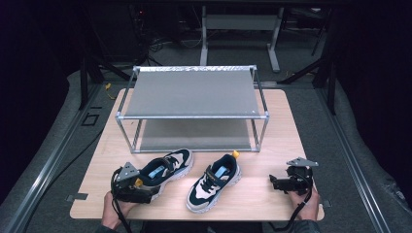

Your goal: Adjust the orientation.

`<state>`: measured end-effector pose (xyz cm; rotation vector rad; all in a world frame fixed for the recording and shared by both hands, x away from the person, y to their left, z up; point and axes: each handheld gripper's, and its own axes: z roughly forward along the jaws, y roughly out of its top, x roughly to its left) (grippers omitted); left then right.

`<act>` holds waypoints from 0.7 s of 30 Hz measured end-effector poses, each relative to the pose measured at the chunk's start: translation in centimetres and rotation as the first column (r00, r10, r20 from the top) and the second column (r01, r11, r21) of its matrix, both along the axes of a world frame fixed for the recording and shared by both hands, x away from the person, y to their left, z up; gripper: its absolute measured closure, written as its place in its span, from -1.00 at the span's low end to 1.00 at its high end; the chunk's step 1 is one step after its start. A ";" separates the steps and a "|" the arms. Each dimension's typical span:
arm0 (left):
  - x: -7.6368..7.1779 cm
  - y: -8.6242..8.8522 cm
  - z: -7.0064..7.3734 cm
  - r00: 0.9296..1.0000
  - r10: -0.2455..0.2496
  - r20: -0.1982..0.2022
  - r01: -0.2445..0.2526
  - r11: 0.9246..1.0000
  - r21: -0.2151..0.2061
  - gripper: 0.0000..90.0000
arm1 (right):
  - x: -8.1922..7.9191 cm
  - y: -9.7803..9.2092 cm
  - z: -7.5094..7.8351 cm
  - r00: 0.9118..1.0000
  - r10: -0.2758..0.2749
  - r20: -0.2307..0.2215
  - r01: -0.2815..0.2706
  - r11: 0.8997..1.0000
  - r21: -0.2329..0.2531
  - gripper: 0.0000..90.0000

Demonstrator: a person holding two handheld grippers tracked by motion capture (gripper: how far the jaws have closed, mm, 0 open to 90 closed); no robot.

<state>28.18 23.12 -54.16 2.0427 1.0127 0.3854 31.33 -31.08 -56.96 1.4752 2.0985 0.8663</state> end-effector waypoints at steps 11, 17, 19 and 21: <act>0.4 -0.3 -0.6 0.999 -0.033 0.008 0.032 0.998 0.049 -0.59 | 0.0 0.0 0.0 1.000 0.000 0.000 0.000 1.000 0.000 -0.99; 0.4 -0.5 -0.2 0.999 -0.046 0.008 0.045 0.996 0.079 -0.54 | 0.0 0.0 0.0 1.000 -0.002 0.001 0.002 1.000 0.002 -0.98; 0.3 -0.4 -0.2 0.999 -0.047 0.012 0.046 0.996 0.082 -0.53 | 0.0 0.0 0.0 1.000 -0.004 0.000 0.004 1.000 0.004 -0.98; 0.1 -0.4 -0.3 0.999 -0.043 0.021 0.041 0.996 0.075 -0.52 | 0.0 0.0 0.0 1.000 -0.004 0.000 0.004 1.000 0.004 -0.98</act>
